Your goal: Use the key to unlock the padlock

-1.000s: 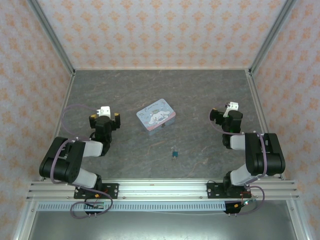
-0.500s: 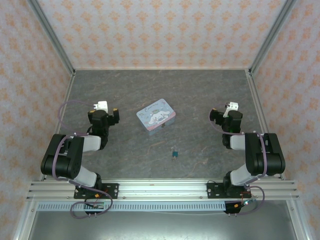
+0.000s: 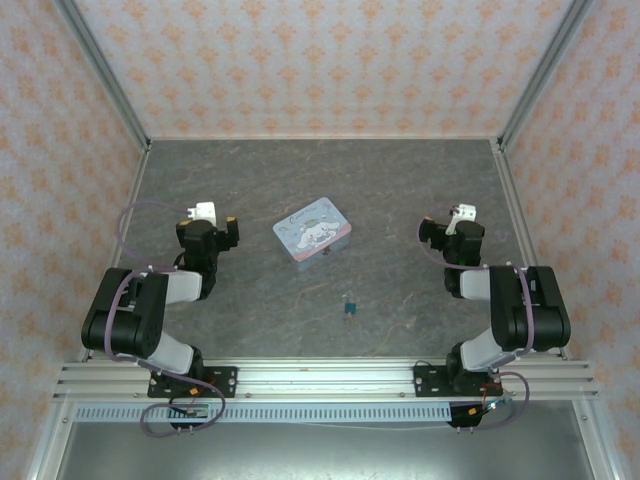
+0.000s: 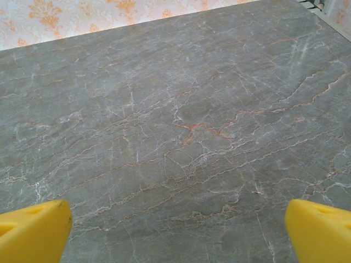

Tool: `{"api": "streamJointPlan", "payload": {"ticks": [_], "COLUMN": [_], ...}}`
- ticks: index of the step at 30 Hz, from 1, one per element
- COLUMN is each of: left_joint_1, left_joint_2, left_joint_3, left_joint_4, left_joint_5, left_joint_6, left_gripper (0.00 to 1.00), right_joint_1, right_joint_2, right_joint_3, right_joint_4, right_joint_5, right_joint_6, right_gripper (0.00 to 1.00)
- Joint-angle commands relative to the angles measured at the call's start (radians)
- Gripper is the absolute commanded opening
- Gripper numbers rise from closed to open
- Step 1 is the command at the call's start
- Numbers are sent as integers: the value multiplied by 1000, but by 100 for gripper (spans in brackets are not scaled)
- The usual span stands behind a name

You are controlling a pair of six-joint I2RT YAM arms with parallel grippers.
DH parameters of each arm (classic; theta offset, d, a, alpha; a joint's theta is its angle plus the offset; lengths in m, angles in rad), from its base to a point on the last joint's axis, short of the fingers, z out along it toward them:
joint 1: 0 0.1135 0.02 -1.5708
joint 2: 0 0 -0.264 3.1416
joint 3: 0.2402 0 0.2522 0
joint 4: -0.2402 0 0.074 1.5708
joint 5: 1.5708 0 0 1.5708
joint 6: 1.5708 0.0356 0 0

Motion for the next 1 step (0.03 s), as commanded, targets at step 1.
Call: {"api": "streamJointPlan", "payload": {"ticks": [1], "left_joint_1": [3], "left_joint_2": [-4], "left_joint_3": [14], "left_joint_4": [-8], "left_joint_5": [3], "left_joint_6": [-15], "left_gripper": [100], "right_joint_1": [6], "right_joint_2": [2], "right_joint_3": [13], "right_joint_4": [-7], "right_joint_5": [18], "right_joint_6": [5], "right_gripper": [99]}}
